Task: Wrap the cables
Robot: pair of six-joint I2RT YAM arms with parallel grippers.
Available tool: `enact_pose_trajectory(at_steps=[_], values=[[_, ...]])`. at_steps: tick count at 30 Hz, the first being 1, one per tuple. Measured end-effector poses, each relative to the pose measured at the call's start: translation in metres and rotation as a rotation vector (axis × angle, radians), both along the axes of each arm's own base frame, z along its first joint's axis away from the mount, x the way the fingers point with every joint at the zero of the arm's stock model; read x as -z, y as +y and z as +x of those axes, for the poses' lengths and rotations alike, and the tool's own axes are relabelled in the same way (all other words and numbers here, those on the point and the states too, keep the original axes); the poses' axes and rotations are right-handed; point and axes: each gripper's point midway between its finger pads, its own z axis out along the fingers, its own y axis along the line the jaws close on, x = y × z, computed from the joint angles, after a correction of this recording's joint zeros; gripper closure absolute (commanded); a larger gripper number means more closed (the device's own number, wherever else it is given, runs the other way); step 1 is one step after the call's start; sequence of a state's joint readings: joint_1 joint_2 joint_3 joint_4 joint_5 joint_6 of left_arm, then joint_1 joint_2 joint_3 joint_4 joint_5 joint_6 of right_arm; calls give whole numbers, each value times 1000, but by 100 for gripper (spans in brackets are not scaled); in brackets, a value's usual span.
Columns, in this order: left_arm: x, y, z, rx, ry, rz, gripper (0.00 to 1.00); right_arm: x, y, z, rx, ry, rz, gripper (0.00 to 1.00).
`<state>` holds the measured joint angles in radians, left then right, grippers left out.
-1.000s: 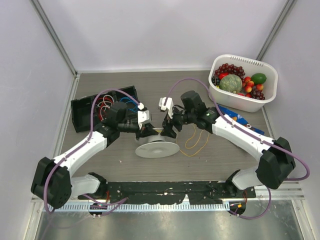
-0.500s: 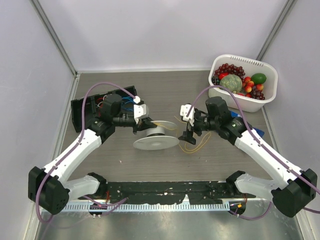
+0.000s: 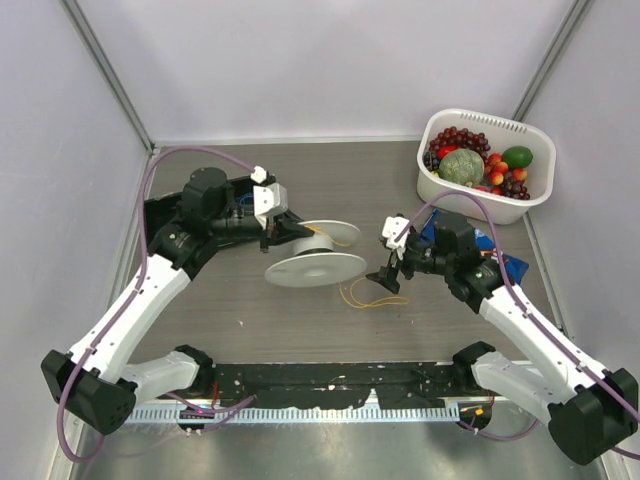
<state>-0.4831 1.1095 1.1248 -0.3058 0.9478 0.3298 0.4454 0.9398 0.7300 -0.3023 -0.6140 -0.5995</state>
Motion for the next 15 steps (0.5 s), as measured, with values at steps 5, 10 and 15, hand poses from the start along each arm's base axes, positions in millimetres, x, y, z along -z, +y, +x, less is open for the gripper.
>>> enact_pose_trajectory(at_steps=[5,10,15], values=[[-20,-2,-1,-19,53,-45,100,-9,11,-3,26,23,157,1],[-38,-5,1,-40,86,-105,100,-15,21,-2,56,70,288,2],[-54,-8,2,-57,124,-163,100,-17,30,4,83,114,379,2]])
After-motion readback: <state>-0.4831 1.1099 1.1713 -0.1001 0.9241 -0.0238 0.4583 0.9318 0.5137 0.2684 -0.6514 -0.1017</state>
